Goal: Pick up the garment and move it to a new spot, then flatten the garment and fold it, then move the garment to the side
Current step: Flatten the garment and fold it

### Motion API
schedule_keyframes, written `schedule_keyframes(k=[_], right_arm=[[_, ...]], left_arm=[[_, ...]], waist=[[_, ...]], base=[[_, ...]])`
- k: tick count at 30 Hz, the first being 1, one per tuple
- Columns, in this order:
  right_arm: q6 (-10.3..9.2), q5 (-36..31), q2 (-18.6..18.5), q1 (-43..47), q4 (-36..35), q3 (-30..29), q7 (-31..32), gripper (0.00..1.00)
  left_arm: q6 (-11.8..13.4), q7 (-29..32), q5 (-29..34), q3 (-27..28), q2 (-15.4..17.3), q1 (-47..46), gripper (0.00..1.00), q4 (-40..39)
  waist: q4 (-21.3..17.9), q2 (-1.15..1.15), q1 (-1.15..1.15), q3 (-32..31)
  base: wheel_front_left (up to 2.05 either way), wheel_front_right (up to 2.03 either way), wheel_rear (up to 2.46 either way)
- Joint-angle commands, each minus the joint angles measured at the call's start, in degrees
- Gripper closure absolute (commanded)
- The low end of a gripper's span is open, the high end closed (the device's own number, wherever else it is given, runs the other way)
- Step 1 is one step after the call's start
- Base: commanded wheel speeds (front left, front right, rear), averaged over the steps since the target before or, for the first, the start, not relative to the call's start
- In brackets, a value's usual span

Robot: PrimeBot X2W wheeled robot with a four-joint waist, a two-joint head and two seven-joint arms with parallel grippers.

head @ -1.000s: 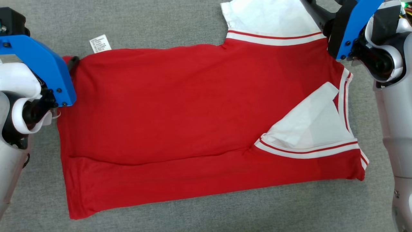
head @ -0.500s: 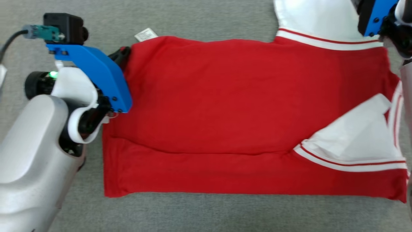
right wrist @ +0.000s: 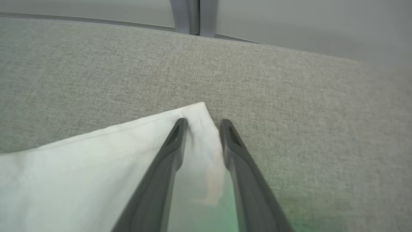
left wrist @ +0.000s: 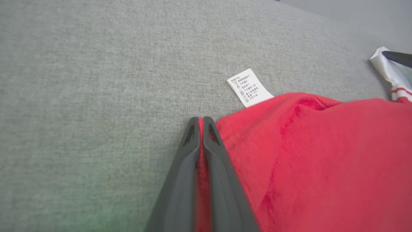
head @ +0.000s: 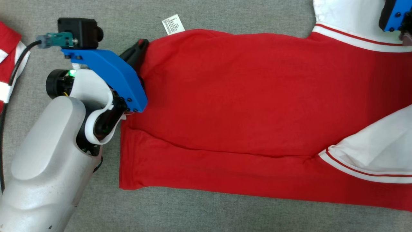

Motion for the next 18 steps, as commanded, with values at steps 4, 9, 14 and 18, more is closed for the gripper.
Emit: schedule_keyframes(k=[4, 9, 14, 18], right_arm=[[0.0, 1.48, 1.1, 1.05, -0.63, -1.26, -3.63, 1.0], [0.01, 3.87, 0.99, 3.35, -2.01, -1.1, -6.91, 1.0], [0.0, 7.46, 0.63, 6.2, -3.52, 0.09, -9.3, 1.0], [0.01, 11.49, 0.26, 9.26, -5.54, 2.03, -10.51, 1.0]], left_arm=[[0.87, -5.01, 0.5, 2.6, -0.07, 0.3, 1.0, 1.51], [1.03, -10.89, -0.44, 5.44, -0.57, 2.51, 1.0, 4.07], [-0.39, -17.62, -1.59, 8.0, -1.48, 5.66, 1.0, 5.82], [-3.03, -22.29, -1.55, 8.26, -2.15, 8.26, 1.0, 6.52]], waist=[[-1.3, 0.0, 0.0, -1.11], [-3.13, 0.0, 0.0, -3.52], [-4.78, 0.0, 0.0, -6.28], [-5.55, 0.0, 0.0, -8.83]], base=[[0.0, 0.0, 0.0], [0.0, 0.0, 0.0], [0.0, 0.0, 0.0], [0.0, 0.0, 0.0]])
